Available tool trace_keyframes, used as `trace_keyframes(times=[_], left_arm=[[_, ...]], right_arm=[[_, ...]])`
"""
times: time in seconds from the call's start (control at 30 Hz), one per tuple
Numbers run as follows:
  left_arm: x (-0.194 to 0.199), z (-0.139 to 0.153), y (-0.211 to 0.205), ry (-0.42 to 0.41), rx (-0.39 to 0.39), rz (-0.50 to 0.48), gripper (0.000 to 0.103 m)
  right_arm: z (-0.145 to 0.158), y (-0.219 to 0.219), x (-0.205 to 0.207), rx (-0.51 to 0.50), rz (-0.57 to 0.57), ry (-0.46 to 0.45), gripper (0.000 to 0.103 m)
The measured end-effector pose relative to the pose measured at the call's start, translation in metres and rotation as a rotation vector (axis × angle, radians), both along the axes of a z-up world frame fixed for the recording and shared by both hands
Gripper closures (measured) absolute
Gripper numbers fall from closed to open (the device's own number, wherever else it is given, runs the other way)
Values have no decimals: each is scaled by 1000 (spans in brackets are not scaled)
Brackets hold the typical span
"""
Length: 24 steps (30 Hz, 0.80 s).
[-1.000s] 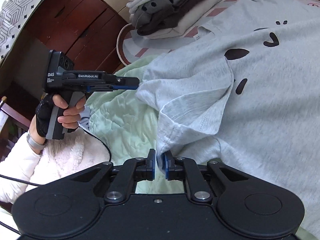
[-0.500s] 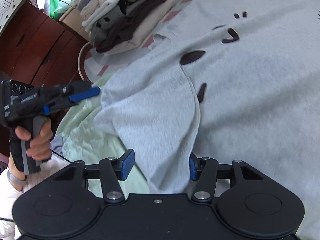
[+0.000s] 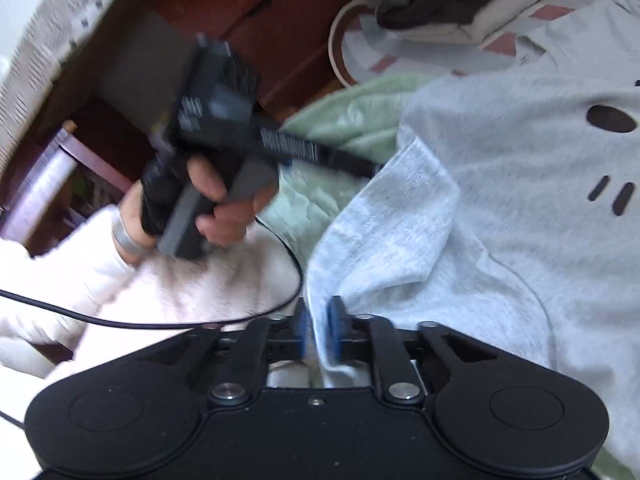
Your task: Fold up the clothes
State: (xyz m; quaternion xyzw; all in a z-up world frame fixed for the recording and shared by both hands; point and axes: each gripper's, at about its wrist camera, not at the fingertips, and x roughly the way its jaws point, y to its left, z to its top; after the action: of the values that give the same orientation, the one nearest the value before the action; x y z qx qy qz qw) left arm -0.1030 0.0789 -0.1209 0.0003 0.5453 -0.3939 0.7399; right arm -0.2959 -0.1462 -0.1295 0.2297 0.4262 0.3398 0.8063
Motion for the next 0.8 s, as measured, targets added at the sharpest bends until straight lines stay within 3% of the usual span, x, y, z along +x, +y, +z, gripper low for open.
trace_keyframes(times=[0.03,0.1,0.17,0.27,0.4,0.47,0.5,0.57,0.63,0.7,0.77,0.8], left_arm=[[-5,-4,2,-9,79,7,44],[-13,-9,9,-20,189,55,45],[-18,-1,12,-29,207,77,45],[-25,26,12,-65,199,132,45],[-36,55,-1,-131,114,197,42],[-43,58,-21,-190,114,195,34],[-48,54,-36,-237,163,175,34],[-59,45,-63,-309,243,123,34],[-69,38,-81,-311,260,66,34],[-71,34,-86,-312,266,62,34],[-72,31,-89,-313,271,71,34],[-72,29,-90,-314,273,75,34]], right_arm=[[7,-12,-7,1,-22,-18,42],[22,-44,-35,-90,-178,-92,42],[26,-86,-69,-152,-406,-99,42],[14,-149,-130,-204,-771,28,42],[-5,-197,-221,-379,-1262,268,42],[-13,-209,-259,-470,-1440,393,39],[-15,-209,-274,-464,-1466,384,39],[-23,-210,-302,-319,-1541,356,39],[-32,-207,-324,-140,-1621,303,39],[-43,-199,-333,-23,-1688,245,39],[-52,-199,-335,-10,-1709,222,39],[-56,-200,-333,-26,-1715,218,45]])
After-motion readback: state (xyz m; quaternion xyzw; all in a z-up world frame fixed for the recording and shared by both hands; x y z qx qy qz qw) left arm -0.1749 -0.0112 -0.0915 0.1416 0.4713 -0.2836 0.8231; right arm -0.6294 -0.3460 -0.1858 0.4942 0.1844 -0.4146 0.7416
